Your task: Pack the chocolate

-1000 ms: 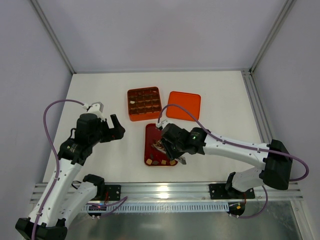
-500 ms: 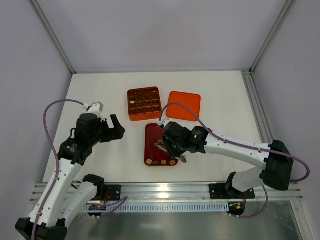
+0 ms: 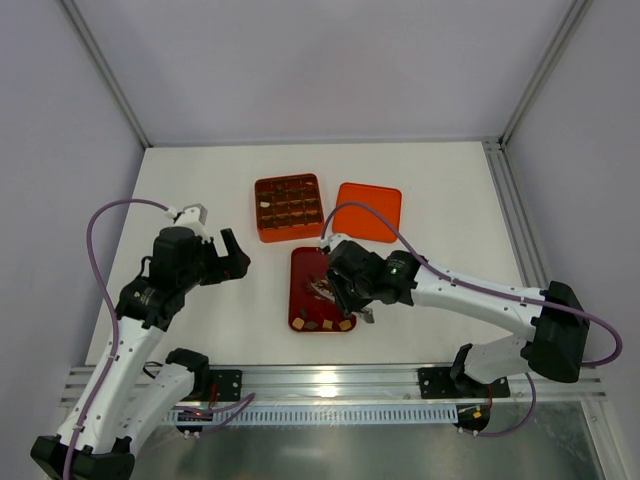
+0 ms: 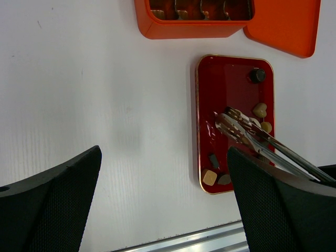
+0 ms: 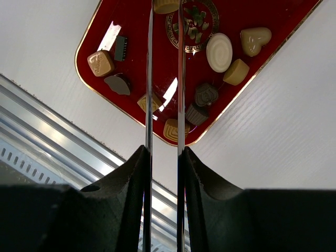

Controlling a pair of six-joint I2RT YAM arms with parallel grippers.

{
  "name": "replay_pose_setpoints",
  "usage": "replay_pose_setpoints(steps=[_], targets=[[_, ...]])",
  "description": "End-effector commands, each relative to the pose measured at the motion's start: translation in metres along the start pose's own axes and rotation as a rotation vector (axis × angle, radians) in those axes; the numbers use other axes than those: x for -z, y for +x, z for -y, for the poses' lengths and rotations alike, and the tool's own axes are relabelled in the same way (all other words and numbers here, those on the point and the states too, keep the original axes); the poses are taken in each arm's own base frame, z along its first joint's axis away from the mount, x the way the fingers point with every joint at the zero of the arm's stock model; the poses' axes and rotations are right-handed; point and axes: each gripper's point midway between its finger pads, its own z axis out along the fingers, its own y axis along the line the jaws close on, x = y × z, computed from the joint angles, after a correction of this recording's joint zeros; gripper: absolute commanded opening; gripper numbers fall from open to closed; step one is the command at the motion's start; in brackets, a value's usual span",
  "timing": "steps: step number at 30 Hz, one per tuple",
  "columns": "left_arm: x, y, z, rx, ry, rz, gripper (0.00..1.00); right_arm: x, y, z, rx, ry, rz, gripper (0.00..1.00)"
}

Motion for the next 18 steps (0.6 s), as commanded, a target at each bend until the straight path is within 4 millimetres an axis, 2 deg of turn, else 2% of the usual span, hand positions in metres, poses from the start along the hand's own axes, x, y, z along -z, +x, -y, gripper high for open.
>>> replay_pose_setpoints(steps=[1, 18], targets=[[0.001, -0.005, 0.002, 0.007, 0.006, 0.028, 1.00, 0.020, -0.026, -0.006, -0.011, -0.037, 0.095, 0.34], [0.001, -0.006, 0.001, 0.010, 0.002, 0.030, 1.00, 0.025, -0.044, -0.005, -0.025, -0.056, 0.132, 0.34]])
